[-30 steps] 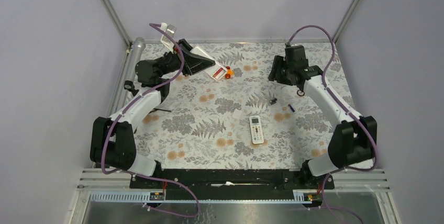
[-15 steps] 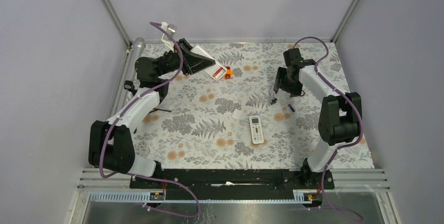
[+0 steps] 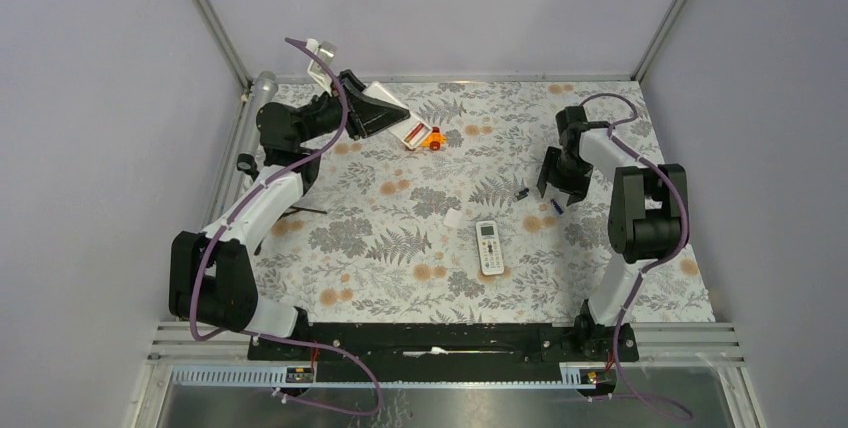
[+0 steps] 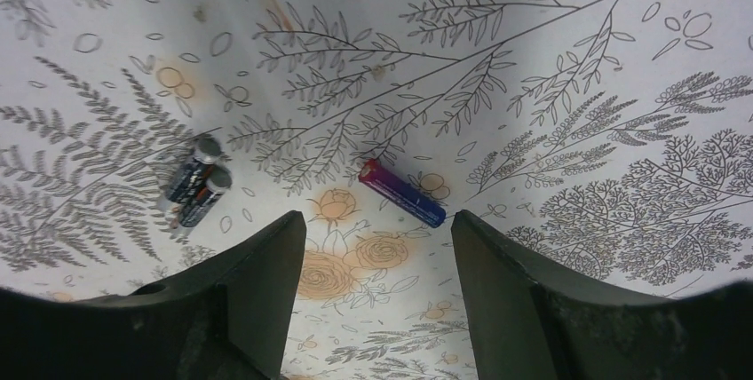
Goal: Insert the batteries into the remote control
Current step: Pick up the battery from the center of the board.
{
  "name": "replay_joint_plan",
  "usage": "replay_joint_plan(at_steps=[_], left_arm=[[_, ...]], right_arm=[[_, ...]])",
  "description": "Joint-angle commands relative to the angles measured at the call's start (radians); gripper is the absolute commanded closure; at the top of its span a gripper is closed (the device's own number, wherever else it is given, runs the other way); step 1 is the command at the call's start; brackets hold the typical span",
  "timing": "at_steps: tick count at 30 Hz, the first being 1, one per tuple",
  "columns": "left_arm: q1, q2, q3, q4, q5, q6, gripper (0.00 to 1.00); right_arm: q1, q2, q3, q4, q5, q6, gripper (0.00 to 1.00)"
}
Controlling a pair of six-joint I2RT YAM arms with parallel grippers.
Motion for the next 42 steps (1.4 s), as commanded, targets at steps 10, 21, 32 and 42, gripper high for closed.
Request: replay_joint_plan(at_steps=[10, 21, 32, 42], left_arm=[[0.019, -0.009, 0.062, 0.016, -0.035, 0.025, 1.0], [0.028, -0.006, 0.076, 0.02, -0.035, 0.019, 1.0], [0.033, -0.016, 0.057, 0.023, -0.039, 0.018, 1.0], [0.033, -0.005, 0.071, 0.026, -0.045, 0.006, 1.0]], right_arm=[[-0.015, 0.045, -0.038, -0.038, 0.005, -0.061, 0.28], [-0.022, 0.071, -0.041, -0.014, -0.076, -0.134, 0.63], [-0.022, 0.039, -0.044, 0.003, -0.061, -0.157, 0.4], [-0.02, 0.087, -0.021, 0.043, -0.013, -0.239, 0.55]])
